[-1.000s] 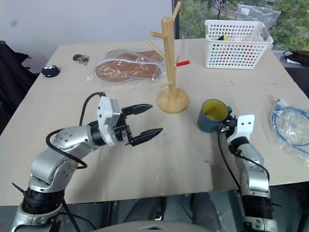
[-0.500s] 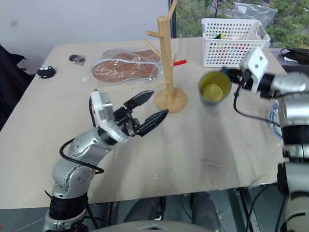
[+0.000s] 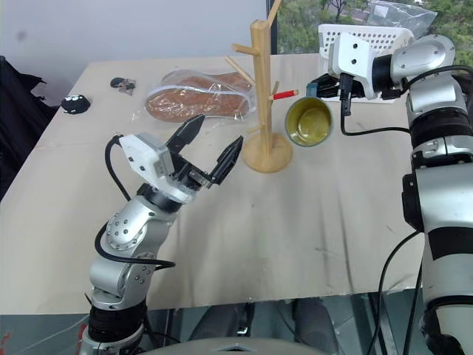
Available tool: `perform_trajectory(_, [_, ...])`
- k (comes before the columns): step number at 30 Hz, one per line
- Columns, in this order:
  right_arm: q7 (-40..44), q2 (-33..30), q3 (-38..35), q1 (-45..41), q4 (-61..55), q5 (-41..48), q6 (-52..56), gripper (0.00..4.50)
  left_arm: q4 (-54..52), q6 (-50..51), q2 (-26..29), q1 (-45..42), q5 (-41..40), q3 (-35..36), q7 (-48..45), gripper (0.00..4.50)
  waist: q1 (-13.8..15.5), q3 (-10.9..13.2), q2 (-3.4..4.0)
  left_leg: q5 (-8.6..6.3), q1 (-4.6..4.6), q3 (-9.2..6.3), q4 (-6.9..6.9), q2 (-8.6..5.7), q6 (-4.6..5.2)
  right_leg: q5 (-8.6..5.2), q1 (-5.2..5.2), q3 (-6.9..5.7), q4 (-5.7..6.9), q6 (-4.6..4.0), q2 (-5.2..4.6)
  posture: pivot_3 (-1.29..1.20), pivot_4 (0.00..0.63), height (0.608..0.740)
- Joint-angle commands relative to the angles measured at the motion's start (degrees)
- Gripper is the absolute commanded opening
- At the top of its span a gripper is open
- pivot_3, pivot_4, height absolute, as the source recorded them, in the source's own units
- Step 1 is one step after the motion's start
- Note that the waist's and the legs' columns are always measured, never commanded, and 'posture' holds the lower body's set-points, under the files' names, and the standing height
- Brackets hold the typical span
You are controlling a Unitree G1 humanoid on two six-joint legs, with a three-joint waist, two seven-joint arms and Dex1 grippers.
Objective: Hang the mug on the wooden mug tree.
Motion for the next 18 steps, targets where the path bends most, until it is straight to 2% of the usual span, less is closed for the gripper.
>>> perform_trajectory(1, [1.04,0.74,-0.56,-4.30,1.43,-1.03,-1.70,0.18,-3.72,-1.49,-0.50,0.96,0.48,-0.69,0.70,4.50,-0.06,0.00,0.01,0.00,0.00,0.00,0.00,0.00,0.00,0.00,-0.01,0.00,0.03,0.00,0.00,0.00,0.150,0.740])
perform_trajectory(12, [3.55,2.61,-0.97,-8.02,1.64,-1.99,0.26,0.18,-0.89,-5.63,-0.51,3.74,-0.15,-0.21,-1.48,4.50,-0.13,0.02,0.05,0.01,0.01,0.00,-0.01,0.02,-0.03,0.00,-0.05,0.00,0.11,-0.01,0.02,0.00,0.150,0.740])
perform_trajectory(18, [0.57,3.37,-0.38,-8.64,1.20,-4.09,0.75,0.18,0.11,-7.10,-0.81,3.78,-0.20,-0.67,-2.08,4.50,-0.13,0.02,0.05,0.01,0.01,0.00,-0.01,0.01,-0.03,0.00,-0.05,0.01,0.11,-0.01,0.02,0.00,0.150,0.740])
